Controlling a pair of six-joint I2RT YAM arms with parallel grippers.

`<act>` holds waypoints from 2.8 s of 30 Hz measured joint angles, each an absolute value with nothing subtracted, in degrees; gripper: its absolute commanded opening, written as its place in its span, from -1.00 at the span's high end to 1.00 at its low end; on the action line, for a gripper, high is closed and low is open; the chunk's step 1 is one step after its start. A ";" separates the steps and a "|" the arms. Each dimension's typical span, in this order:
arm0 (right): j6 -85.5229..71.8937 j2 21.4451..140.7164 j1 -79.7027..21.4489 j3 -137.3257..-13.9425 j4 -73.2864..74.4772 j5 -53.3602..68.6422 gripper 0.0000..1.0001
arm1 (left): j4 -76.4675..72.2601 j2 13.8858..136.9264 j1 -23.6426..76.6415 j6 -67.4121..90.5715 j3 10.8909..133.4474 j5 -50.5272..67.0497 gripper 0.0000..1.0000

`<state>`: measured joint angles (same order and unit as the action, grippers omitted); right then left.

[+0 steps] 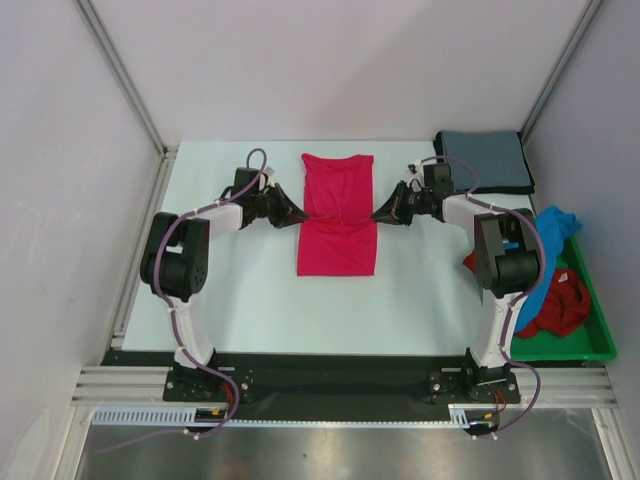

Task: Fold and stack the t-shirts
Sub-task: Fold the tshirt

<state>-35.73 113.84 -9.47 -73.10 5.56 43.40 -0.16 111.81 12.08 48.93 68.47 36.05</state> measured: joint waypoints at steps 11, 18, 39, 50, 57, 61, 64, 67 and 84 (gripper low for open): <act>-35.22 120.03 -8.64 -79.26 5.17 46.00 1.00 | 3.44 114.80 11.22 47.40 71.61 35.75 0.99; -34.41 122.34 -7.94 -81.43 6.63 45.98 0.69 | 5.61 117.21 10.52 46.19 74.26 34.70 0.37; -24.34 107.20 -16.58 -74.46 15.18 27.81 0.41 | 9.08 97.54 18.22 35.99 64.95 21.71 -0.01; -26.35 115.83 -23.83 -74.83 9.02 21.74 0.46 | 2.13 109.95 19.94 37.54 63.53 22.09 0.05; -26.11 120.11 -22.06 -80.38 8.29 20.99 0.47 | 0.69 115.94 19.55 38.48 71.55 22.26 0.05; -25.85 123.09 -20.58 -84.40 8.27 21.26 0.47 | 0.45 118.72 18.65 38.98 75.31 22.68 0.06; -25.82 125.99 -19.20 -88.38 8.91 21.87 0.47 | 0.60 121.49 17.41 39.51 78.76 23.22 0.06; -25.45 128.79 -18.11 -93.97 10.79 22.33 0.47 | 1.28 123.48 16.03 40.14 82.43 23.94 0.05; -24.99 101.10 -15.49 -64.27 11.86 26.74 0.27 | 1.72 95.92 14.28 40.18 57.84 24.91 -0.18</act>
